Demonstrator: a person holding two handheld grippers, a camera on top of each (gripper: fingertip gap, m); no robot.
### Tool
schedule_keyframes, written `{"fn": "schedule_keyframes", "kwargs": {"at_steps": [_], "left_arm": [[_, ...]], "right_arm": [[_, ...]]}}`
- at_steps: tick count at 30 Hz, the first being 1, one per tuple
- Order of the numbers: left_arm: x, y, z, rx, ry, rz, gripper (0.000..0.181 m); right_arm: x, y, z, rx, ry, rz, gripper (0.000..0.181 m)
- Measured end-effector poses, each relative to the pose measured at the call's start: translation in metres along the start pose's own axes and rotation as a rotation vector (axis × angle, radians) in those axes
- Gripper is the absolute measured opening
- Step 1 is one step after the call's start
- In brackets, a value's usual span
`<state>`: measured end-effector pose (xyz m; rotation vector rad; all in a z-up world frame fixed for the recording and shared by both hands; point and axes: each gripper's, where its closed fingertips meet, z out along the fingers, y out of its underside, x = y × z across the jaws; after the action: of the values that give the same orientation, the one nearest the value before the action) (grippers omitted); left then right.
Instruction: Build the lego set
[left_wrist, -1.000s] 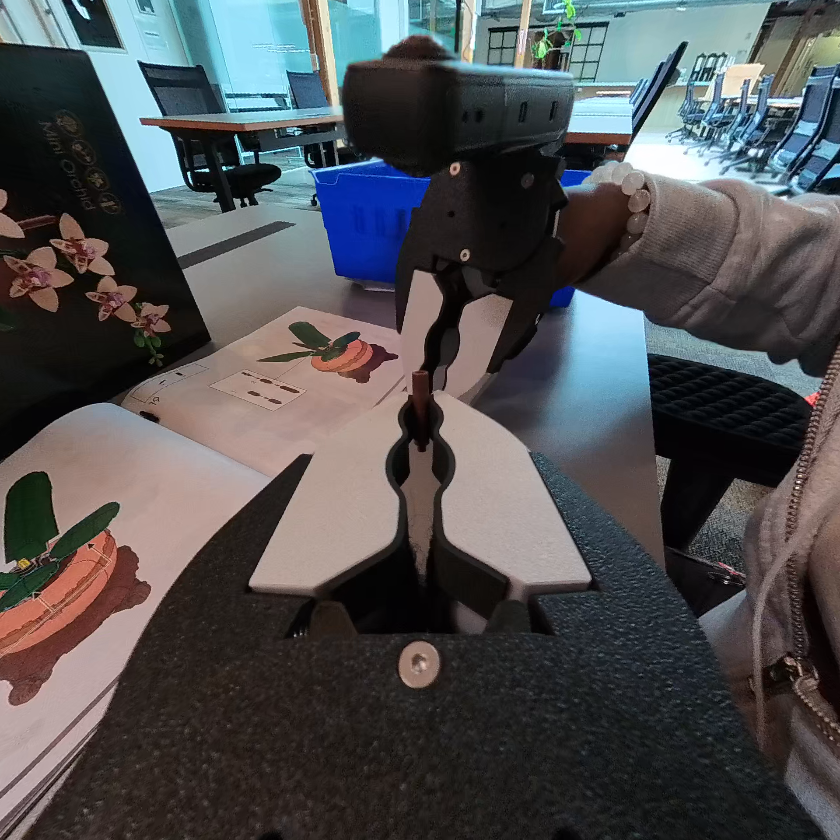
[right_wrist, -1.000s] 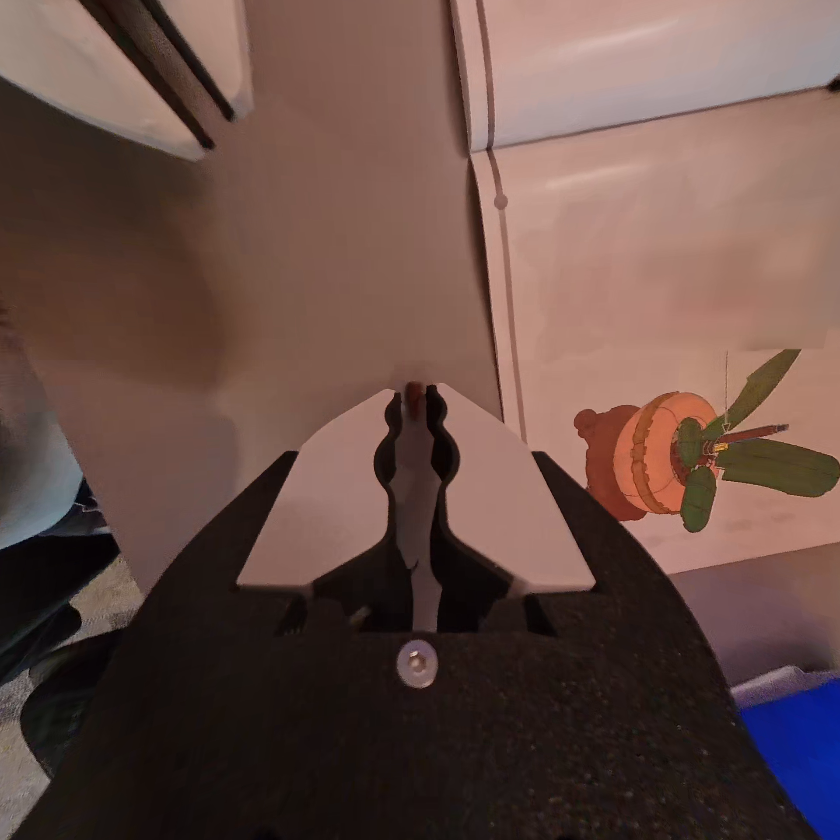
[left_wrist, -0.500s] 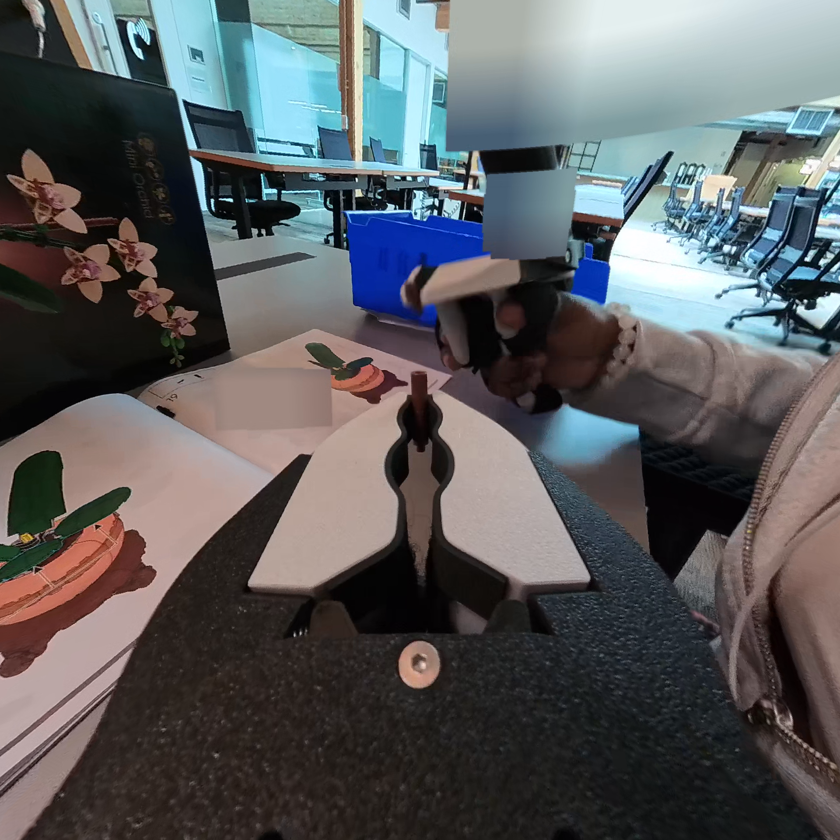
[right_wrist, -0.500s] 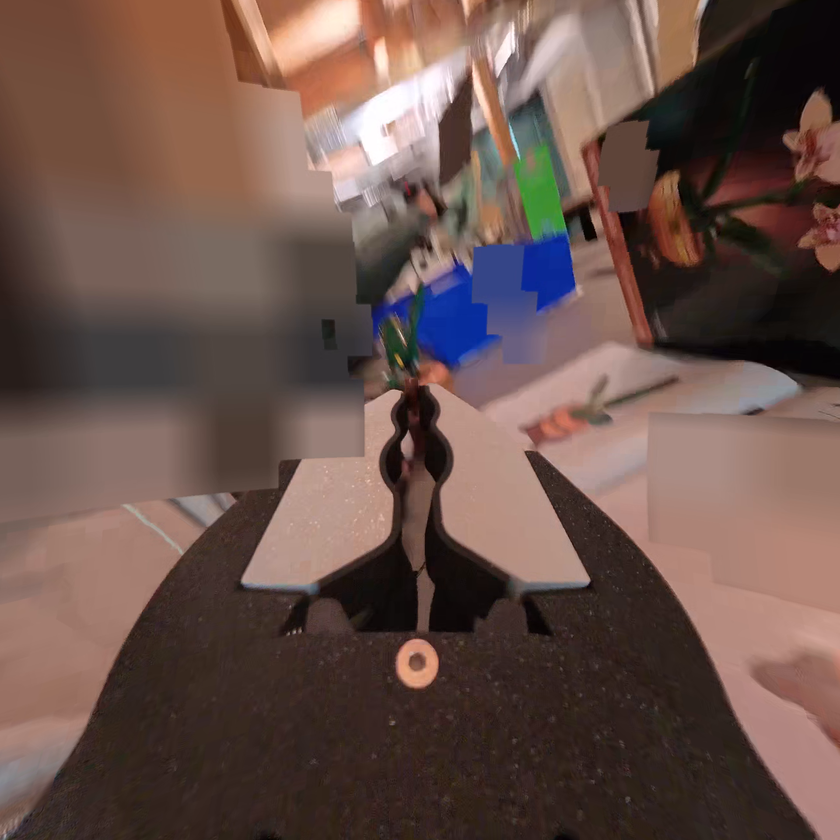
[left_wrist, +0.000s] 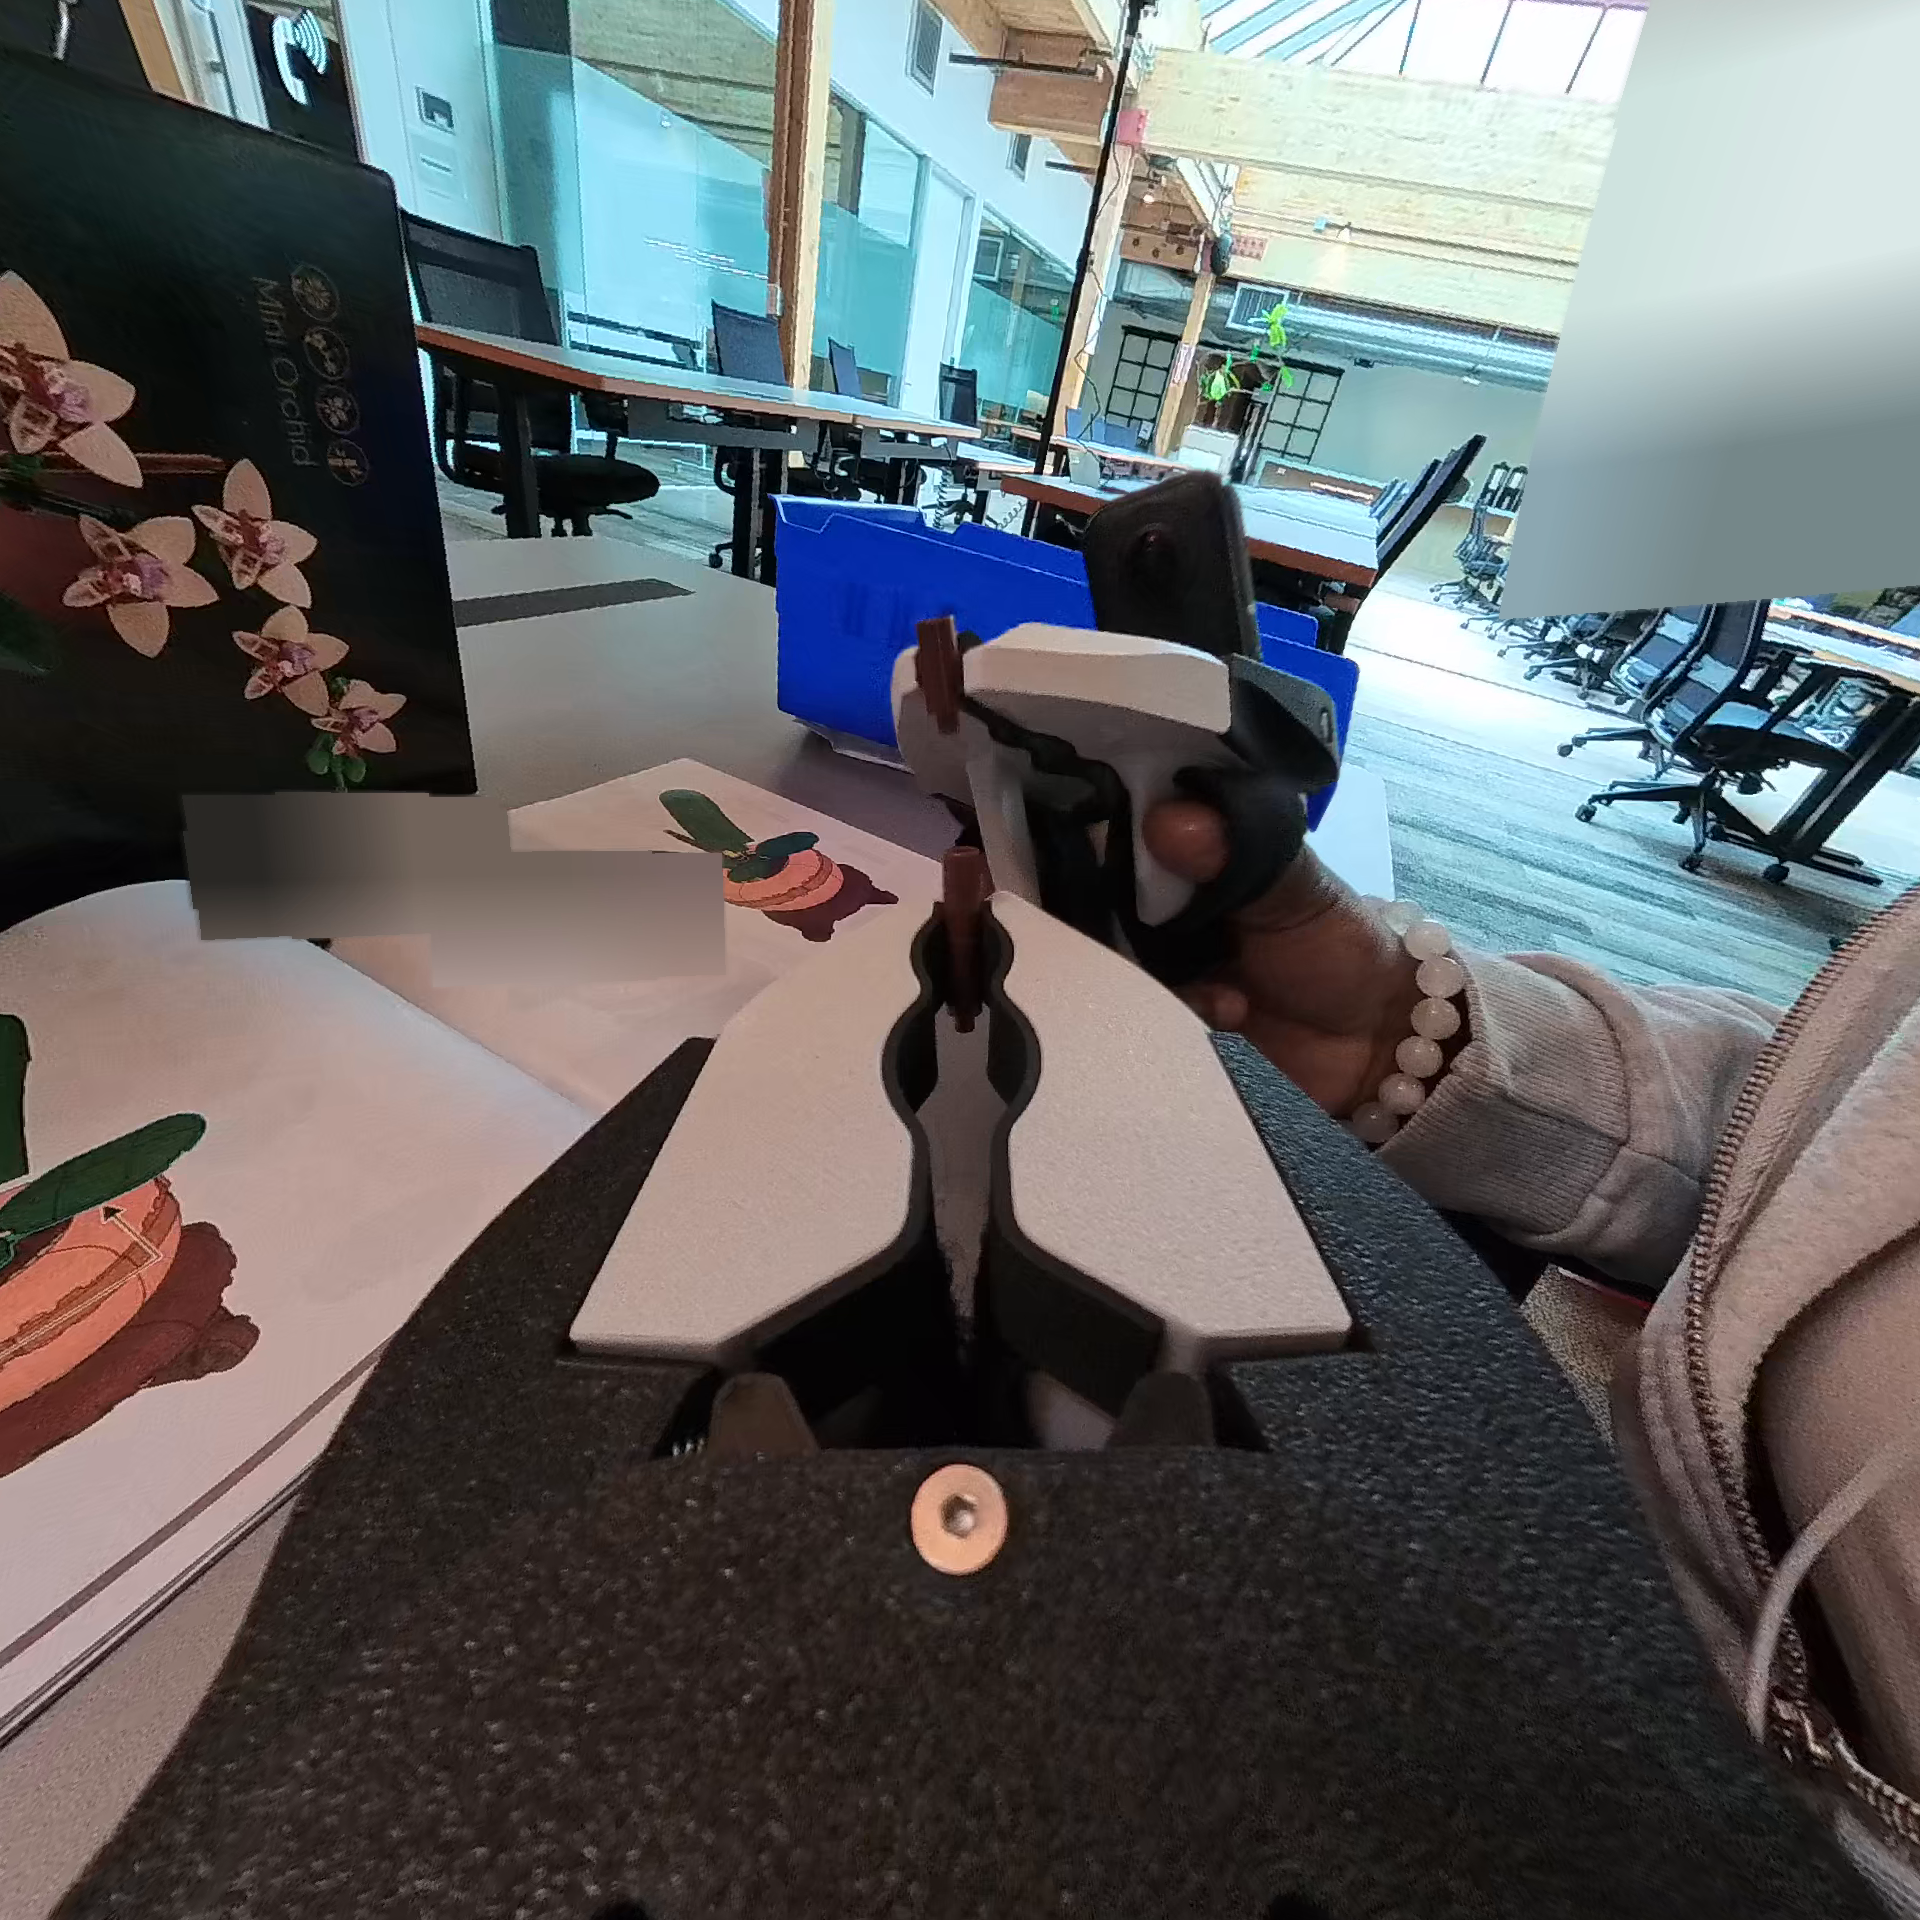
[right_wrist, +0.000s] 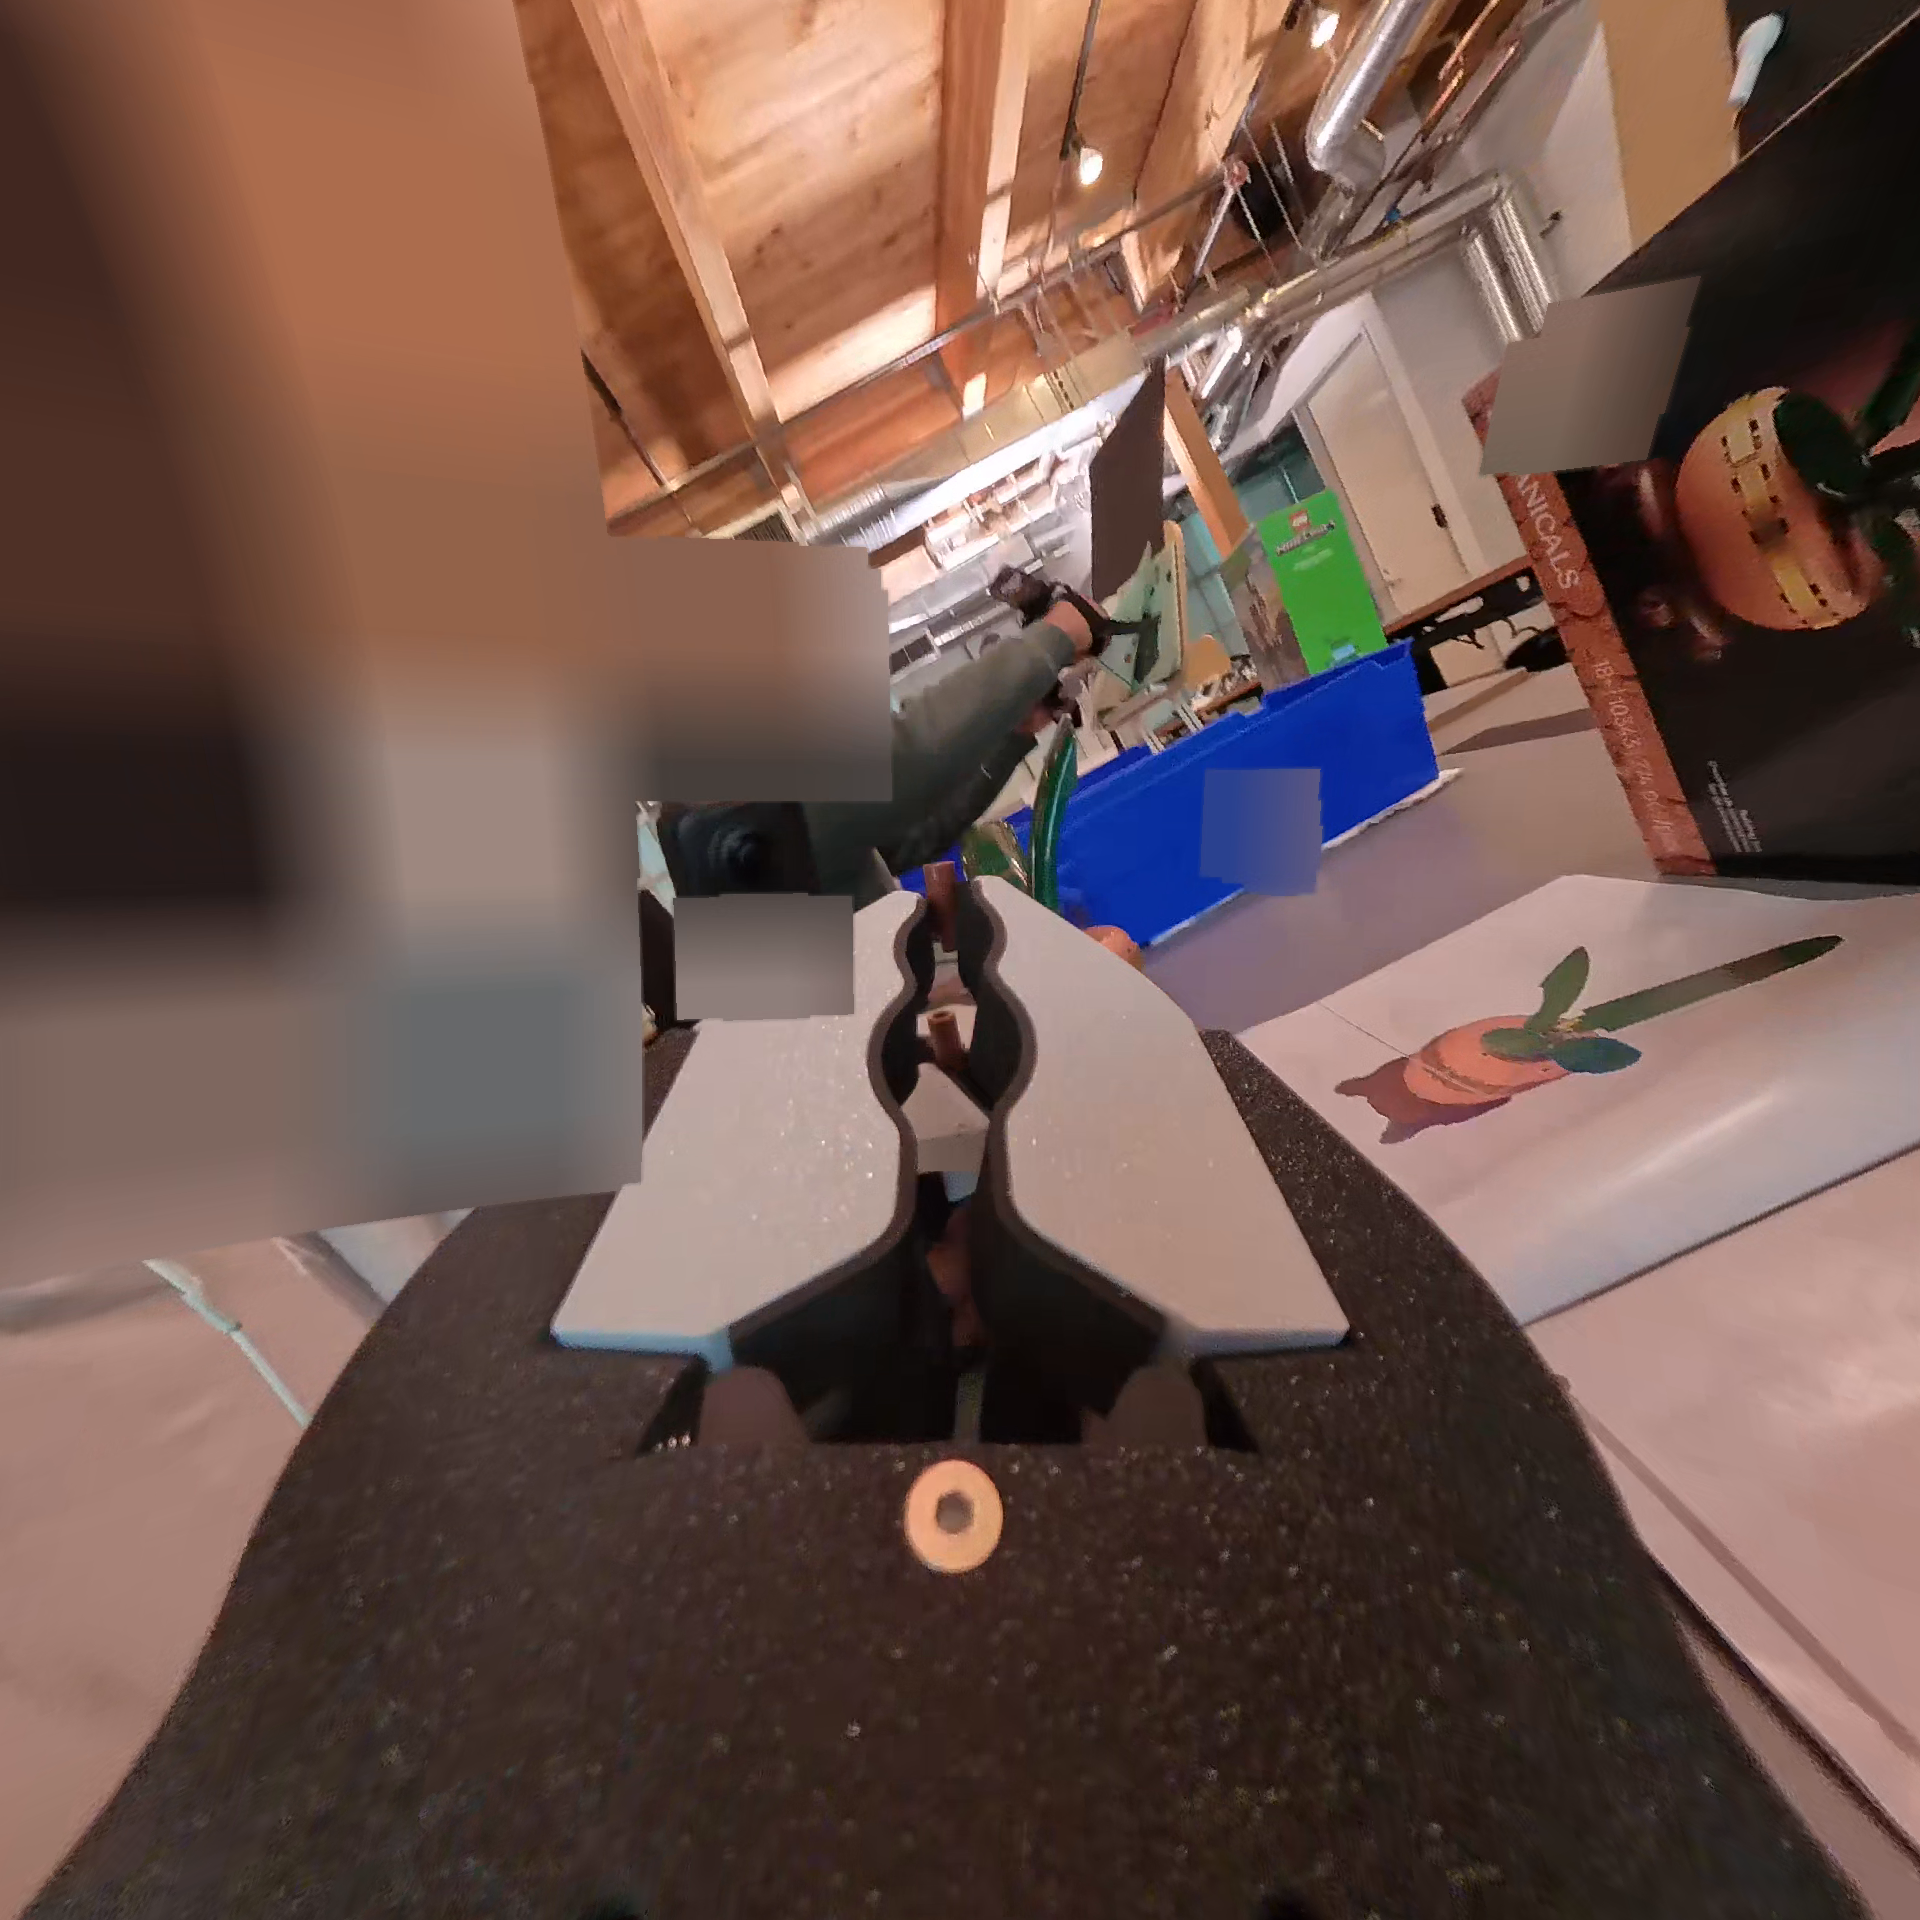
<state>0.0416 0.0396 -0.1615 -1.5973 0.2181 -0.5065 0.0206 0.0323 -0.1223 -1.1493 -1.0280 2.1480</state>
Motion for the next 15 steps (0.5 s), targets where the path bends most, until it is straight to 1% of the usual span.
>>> {"fn": "schedule_keyframes", "kwargs": {"at_steps": [1, 10, 15], "left_arm": [[0.0, 0.0, 0.0, 0.002, -0.001, 0.002, 0.003], [0.001, 0.0, 0.0, 0.001, 0.009, -0.001, 0.003], [0.001, 0.0, 0.0, -0.003, 0.018, -0.01, 0.003]], "right_arm": [[-0.001, 0.002, 0.0, -0.019, 0.004, -0.019, 0.004], [-0.002, 0.016, 0.002, -0.069, 0.019, -0.011, 0.004], [-0.002, 0.017, 0.0, -0.069, 0.018, -0.004, 0.004]]}}
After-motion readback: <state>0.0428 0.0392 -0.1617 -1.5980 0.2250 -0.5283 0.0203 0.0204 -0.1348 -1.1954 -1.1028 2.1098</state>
